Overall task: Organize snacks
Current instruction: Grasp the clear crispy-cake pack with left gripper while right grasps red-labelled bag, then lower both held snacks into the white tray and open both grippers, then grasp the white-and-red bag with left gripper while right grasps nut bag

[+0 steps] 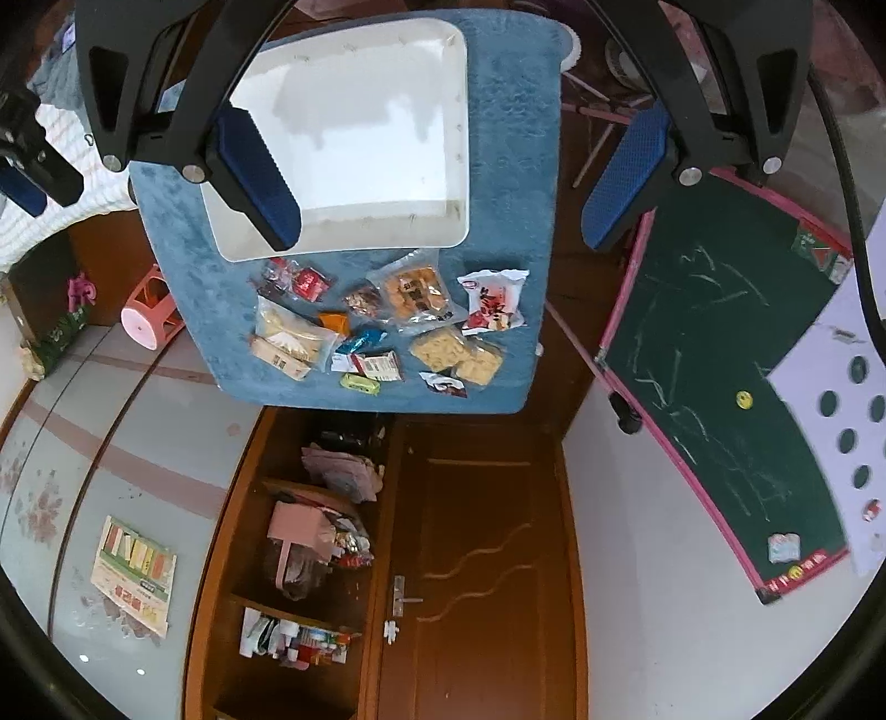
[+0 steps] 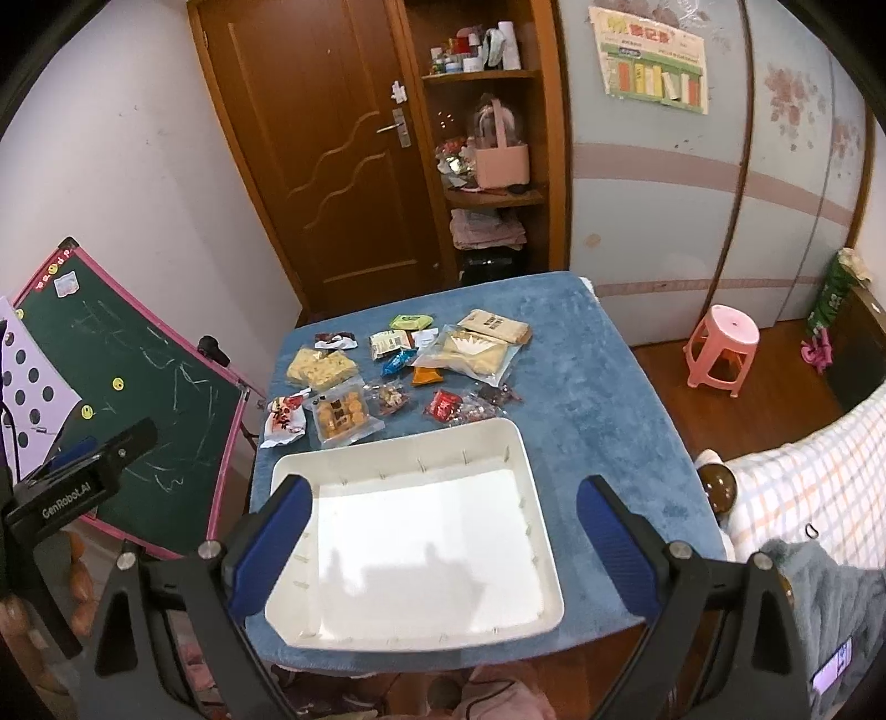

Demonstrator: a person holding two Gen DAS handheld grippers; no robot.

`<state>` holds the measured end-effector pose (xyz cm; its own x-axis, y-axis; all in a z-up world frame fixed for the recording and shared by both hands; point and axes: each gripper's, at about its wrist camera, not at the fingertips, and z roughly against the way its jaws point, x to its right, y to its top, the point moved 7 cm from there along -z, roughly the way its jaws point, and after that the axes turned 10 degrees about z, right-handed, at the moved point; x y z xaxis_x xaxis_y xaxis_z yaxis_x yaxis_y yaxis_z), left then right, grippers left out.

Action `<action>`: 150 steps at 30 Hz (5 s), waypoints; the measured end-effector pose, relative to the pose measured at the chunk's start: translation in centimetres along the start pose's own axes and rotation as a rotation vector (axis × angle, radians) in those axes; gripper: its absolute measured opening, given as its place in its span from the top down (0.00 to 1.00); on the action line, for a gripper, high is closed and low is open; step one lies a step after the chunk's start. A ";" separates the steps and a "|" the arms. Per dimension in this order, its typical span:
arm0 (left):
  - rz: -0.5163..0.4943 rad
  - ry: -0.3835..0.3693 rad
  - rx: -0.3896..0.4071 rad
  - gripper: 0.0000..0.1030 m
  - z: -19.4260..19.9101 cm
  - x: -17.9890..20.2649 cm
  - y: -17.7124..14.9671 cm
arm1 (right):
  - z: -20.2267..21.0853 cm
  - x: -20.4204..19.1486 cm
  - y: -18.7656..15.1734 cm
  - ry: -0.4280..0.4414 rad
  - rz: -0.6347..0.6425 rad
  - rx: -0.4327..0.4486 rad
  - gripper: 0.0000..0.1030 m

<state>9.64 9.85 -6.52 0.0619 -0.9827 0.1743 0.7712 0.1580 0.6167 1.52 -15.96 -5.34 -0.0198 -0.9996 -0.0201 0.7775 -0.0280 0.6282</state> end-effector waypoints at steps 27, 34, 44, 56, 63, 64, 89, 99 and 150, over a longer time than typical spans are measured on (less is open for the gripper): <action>0.357 0.038 -0.609 0.02 -34.4 2.1 -0.3 | -34.9 -1.1 5.4 0.359 0.403 -0.558 0.37; 0.416 0.099 -0.653 0.02 -37.7 1.5 -2.1 | -38.3 -1.7 3.6 0.343 0.486 -0.622 0.37; 0.370 0.175 -0.685 0.02 -40.9 2.7 -2.8 | -40.5 -3.1 2.5 0.307 0.622 -0.656 0.38; 0.390 0.183 -0.668 0.33 -41.5 2.5 -3.4 | -41.0 -3.5 1.8 0.279 0.628 -0.636 0.56; 0.294 0.107 -0.552 0.35 -35.5 4.2 -0.6 | -35.2 -2.1 5.8 0.333 0.488 -0.512 0.56; 0.274 0.090 -0.524 0.35 -34.1 4.6 0.1 | -33.8 -1.9 6.5 0.341 0.462 -0.483 0.56; -0.122 -0.003 -0.367 0.34 -11.8 4.5 -9.3 | -14.6 -1.9 -3.0 0.327 0.152 -0.361 0.55; -0.151 0.005 -0.510 0.24 -14.2 3.5 -15.2 | -16.9 -1.4 -9.6 0.234 0.137 -0.498 0.45; 0.010 0.018 -0.069 0.12 -3.1 3.0 2.0 | -6.5 -3.2 7.2 0.180 0.295 -0.048 0.33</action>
<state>13.36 6.93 -7.16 0.0807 -0.9829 0.1657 0.8125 0.1612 0.5602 11.28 -12.93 -5.82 0.3180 -0.9479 0.0171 0.7620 0.2662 0.5903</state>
